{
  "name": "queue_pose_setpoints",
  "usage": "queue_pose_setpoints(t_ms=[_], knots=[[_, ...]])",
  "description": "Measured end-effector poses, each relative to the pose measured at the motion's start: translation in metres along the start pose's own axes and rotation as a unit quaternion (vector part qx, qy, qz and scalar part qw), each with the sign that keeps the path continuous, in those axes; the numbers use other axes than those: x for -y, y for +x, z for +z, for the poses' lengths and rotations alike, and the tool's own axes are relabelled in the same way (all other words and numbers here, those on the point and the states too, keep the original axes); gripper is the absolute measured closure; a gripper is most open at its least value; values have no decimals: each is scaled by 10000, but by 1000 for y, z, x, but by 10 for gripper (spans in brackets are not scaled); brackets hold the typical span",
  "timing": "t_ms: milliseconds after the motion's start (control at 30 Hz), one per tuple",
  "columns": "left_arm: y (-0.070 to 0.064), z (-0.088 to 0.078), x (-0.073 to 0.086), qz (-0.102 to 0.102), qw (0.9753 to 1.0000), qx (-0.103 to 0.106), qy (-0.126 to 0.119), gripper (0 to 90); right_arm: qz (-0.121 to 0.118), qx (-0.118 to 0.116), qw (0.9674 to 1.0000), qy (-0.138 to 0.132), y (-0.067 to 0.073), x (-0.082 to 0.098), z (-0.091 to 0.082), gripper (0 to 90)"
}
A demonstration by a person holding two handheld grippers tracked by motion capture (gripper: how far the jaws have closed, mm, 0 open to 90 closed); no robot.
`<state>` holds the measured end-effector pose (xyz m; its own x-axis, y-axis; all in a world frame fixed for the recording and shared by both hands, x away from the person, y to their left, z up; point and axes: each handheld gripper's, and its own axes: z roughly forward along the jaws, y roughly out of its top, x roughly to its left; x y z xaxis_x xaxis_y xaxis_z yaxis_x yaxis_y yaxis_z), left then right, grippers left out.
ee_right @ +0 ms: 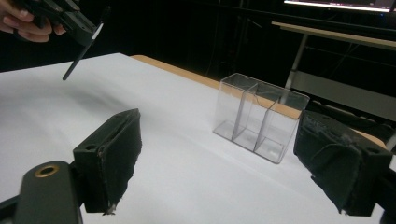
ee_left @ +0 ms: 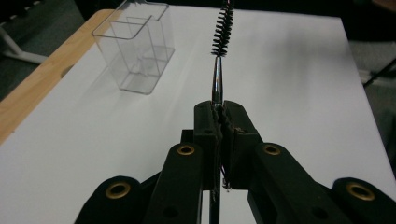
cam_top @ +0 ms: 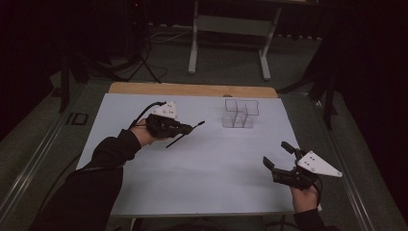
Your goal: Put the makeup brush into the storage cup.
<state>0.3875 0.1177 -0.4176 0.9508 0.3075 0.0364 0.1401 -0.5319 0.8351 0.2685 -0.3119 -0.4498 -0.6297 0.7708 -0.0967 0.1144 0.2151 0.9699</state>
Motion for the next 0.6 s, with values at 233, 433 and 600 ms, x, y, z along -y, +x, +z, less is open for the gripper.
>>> queue_pose_setpoints(t_ms=[233, 433, 600], knots=[[-8, 11, 1, -295, 9991, 2, -306, 861, -8, -74, 10000, 15, 2, -5, 2, 146], [-16, 18, -2, -375, 9978, -30, -543, 861, 52, -191, 9998, 57, 5, -15, 6, 137], [-20, 18, -5, -562, 9940, -106, -935, 861, 219, -452, 9984, 268, 7, -21, 17, 119]])
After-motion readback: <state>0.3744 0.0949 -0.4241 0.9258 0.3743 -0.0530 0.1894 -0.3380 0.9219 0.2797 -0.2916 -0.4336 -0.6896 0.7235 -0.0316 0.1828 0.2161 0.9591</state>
